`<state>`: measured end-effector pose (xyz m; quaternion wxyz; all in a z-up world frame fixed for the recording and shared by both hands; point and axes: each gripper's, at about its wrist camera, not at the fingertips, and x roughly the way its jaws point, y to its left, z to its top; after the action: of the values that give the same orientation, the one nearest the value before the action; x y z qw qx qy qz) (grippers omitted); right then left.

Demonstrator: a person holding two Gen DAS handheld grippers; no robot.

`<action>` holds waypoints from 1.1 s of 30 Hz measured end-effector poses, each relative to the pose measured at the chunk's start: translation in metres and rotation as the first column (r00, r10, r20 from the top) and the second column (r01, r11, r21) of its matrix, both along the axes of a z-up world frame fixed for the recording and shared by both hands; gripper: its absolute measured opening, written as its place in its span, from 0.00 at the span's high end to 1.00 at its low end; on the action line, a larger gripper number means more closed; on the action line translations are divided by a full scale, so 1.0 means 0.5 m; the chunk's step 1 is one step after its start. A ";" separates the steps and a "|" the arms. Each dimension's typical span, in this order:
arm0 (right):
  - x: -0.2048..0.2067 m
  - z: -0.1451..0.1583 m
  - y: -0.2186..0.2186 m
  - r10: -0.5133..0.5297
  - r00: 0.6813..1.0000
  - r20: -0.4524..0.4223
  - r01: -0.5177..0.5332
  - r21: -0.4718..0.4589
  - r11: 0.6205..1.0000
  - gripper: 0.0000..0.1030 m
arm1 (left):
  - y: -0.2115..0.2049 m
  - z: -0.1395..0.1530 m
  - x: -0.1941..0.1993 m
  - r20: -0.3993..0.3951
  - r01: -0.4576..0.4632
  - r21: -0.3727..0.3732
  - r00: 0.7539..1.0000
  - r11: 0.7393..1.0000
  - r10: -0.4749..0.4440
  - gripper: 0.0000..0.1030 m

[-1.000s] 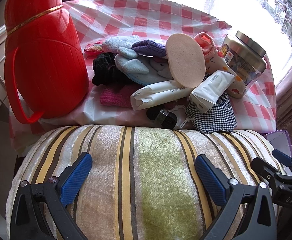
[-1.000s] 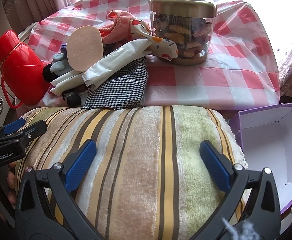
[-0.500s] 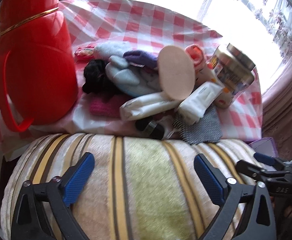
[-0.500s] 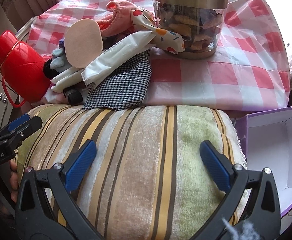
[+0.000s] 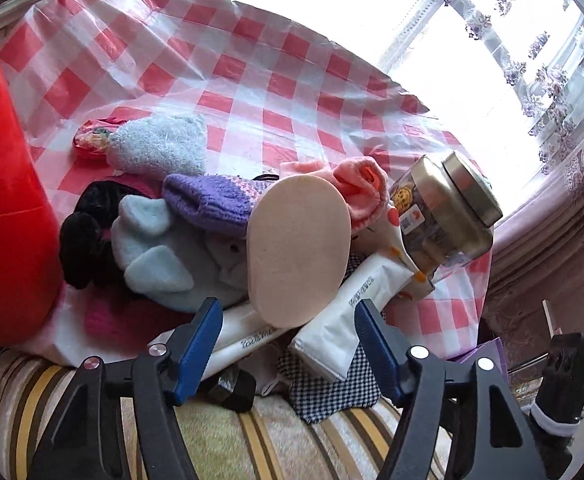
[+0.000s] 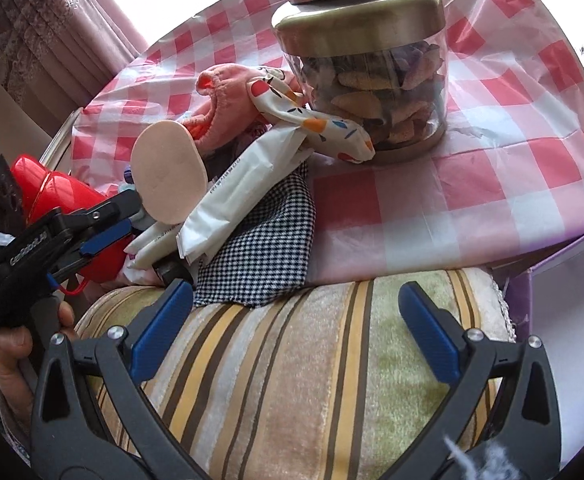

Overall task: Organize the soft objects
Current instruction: 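Reach the right tool into the pile and grasp the white wrapped pads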

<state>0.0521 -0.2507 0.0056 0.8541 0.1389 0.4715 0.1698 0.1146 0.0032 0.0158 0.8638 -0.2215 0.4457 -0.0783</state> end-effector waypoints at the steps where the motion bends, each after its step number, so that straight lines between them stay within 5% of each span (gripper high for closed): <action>1: 0.005 0.003 0.002 -0.001 1.000 0.004 0.001 0.010 1.000 0.00 | 0.003 -0.005 0.011 -0.007 -0.007 -0.006 1.000 1.000 0.007 0.35; 7: 0.039 0.019 0.018 0.012 0.999 0.044 -0.014 0.050 0.999 0.01 | 0.016 -0.029 0.046 -0.018 -0.007 -0.062 1.000 0.998 0.006 0.42; 13: 0.085 0.005 0.040 0.003 1.000 0.005 -0.003 0.094 0.996 0.09 | 0.020 -0.038 0.058 0.001 0.017 -0.124 1.000 0.992 -0.017 0.72; 17: 0.110 0.000 0.060 -0.008 1.000 -0.013 0.010 0.119 0.993 0.13 | 0.025 -0.038 0.053 0.032 0.035 -0.165 0.999 0.986 -0.030 0.80; 33: 0.164 -0.024 0.126 -0.038 0.997 -0.066 0.047 0.134 0.990 0.27 | 0.063 -0.030 0.007 0.125 0.018 -0.271 0.992 0.962 0.017 0.88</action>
<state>0.1342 -0.1879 -0.0066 0.8308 0.2117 0.4827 0.1787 0.1180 0.0348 0.0006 0.8517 -0.3325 0.3751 -0.1527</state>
